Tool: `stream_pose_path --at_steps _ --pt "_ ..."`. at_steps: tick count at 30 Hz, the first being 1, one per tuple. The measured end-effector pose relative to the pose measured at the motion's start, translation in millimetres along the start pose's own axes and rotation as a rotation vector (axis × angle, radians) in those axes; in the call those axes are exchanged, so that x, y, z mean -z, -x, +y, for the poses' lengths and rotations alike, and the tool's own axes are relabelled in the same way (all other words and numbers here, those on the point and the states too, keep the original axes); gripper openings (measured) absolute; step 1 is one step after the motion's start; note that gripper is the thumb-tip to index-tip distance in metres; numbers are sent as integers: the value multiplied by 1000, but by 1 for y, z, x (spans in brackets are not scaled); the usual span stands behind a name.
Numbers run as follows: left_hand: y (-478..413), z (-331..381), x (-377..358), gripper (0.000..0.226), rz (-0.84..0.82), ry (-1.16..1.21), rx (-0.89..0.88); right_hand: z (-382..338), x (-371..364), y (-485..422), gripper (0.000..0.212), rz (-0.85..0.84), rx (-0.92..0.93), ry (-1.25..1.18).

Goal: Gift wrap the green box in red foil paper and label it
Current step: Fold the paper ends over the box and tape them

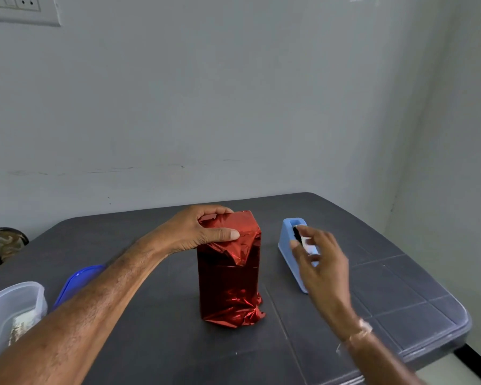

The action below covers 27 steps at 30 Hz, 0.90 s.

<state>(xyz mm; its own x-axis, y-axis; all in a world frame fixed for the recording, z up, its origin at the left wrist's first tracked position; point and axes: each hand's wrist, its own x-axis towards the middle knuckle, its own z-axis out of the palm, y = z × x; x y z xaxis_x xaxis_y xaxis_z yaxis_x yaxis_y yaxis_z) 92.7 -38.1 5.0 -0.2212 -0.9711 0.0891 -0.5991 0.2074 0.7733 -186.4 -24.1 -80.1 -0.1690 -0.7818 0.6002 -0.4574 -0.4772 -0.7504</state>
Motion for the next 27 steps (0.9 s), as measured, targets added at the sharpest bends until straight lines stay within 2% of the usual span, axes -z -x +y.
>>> stream_pose_path --at_steps 3,6,8,13,16,18,27 --pt "-4 -2 0 80 -10 -1 10 40 28 -39 36 -122 -304 286" --pt "-6 -5 1 91 -7 8 1 57 38 -56 44 -333 -625 130" --pt "-6 -7 2 90 -5 23 1 65 36 -62 46 -423 -741 19" --pt "-7 -9 2 87 -9 45 23 60 29 -77 48 -481 -903 -65" --pt "-8 -9 2 86 -13 53 23 55 26 -82 37 -448 -962 -94" --pt "-8 -10 1 86 -13 53 25 56 26 -83 40 -423 -989 -122" --pt "-7 -9 1 91 -7 50 40 59 24 -64 47 -294 -963 -284"
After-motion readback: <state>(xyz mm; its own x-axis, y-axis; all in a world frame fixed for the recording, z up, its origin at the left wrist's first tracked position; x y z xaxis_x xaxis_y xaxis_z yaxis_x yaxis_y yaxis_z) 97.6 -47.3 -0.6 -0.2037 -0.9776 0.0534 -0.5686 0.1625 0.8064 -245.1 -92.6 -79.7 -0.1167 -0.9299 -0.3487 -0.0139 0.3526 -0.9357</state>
